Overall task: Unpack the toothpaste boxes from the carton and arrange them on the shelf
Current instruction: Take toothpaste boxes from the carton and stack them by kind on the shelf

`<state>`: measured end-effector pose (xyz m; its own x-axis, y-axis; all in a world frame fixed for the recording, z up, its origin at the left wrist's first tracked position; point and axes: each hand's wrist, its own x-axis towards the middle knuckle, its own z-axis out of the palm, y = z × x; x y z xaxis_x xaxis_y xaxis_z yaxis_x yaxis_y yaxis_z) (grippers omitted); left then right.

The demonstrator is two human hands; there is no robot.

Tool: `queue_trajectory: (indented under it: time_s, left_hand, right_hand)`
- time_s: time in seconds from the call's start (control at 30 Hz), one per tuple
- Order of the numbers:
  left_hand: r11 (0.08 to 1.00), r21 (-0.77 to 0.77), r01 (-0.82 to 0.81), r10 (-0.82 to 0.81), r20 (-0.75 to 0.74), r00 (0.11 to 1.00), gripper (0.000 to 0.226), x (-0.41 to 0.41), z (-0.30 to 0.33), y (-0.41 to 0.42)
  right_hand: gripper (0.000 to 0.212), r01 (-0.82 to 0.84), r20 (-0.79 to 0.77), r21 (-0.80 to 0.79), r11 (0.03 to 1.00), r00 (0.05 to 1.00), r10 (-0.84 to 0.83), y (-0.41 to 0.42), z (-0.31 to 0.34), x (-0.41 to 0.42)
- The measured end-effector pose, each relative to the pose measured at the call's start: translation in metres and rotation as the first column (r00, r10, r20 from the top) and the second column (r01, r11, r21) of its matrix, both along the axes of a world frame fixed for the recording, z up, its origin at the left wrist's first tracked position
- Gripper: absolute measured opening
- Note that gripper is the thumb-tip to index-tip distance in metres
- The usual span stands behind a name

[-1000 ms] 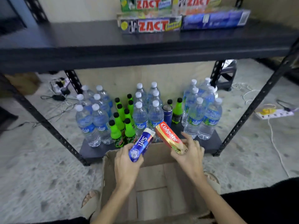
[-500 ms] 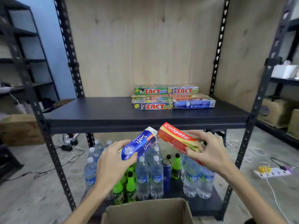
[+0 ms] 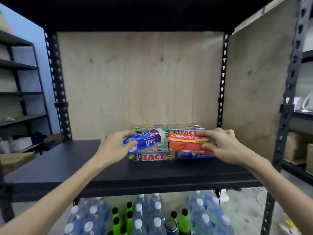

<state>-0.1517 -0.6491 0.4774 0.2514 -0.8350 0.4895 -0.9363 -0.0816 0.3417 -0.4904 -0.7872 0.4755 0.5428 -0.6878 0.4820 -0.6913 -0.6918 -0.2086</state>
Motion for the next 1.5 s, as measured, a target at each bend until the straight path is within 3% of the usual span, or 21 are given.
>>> queue_trajectory:
  time_s: [0.27,0.4,0.57,0.67,0.8,0.87,0.93,1.03,1.13,1.23,1.5]
  left_hand:
    - [0.989,0.134,0.061,-0.072,0.071,0.995,0.035,0.028,0.004,-0.127]
    - [0.992,0.082,0.099,-0.104,0.062,0.993,0.034,0.03,-0.015,-0.16]
    - [0.997,-0.031,0.069,-0.063,0.181,0.982,0.041,0.042,-0.036,-0.17]
    - [0.998,-0.042,0.043,-0.039,0.082,0.996,0.044,0.053,-0.033,-0.171]
    - [0.997,-0.063,-0.034,0.026,-0.127,0.992,0.075,0.062,-0.032,-0.166]
    - [0.995,-0.098,0.014,-0.054,-0.425,0.904,0.081,0.061,-0.036,-0.161]
    - [0.983,-0.157,0.1,-0.184,-0.731,0.657,0.084,0.061,-0.04,-0.159]
    - [0.963,-0.245,0.117,-0.271,-0.881,0.387,0.092,0.074,-0.043,-0.167]
    - [0.957,-0.263,0.123,-0.286,-0.93,0.232,0.048,0.08,-0.042,-0.177]
    - [0.95,-0.285,0.123,-0.306,-0.929,0.208,0.035,0.083,-0.047,-0.189]
    - [0.911,-0.352,0.214,-0.404,-0.863,0.303,0.058,0.089,-0.055,-0.194]
  right_hand:
    - [0.044,0.117,0.041,0.117,0.986,0.992,-0.122,-0.126,-0.012,0.036]
    - [0.043,0.074,0.06,0.178,0.981,0.994,-0.086,-0.157,-0.023,0.046]
    - [0.044,-0.018,0.087,0.155,0.988,0.996,0.004,-0.172,-0.034,0.054]
    - [0.042,-0.022,0.138,0.092,0.995,0.99,0.009,-0.177,-0.036,0.054]
    - [0.038,-0.007,0.111,0.167,0.986,0.994,-0.011,-0.174,-0.034,0.056]
    - [0.037,0.008,0.111,0.178,0.984,0.993,-0.028,-0.171,-0.032,0.057]
    - [0.041,0.02,0.118,0.209,0.978,0.992,-0.045,-0.168,-0.032,0.055]
    - [0.06,0.042,0.097,0.19,0.981,0.993,-0.061,-0.163,-0.029,0.056]
    - [0.072,0.037,0.118,0.194,0.98,0.991,-0.06,-0.158,-0.025,0.069]
    - [0.083,-0.007,0.142,0.2,0.98,0.99,-0.022,-0.15,-0.025,0.088]
    - [0.103,-0.05,-0.049,0.132,0.99,0.997,0.057,-0.136,-0.018,0.145]
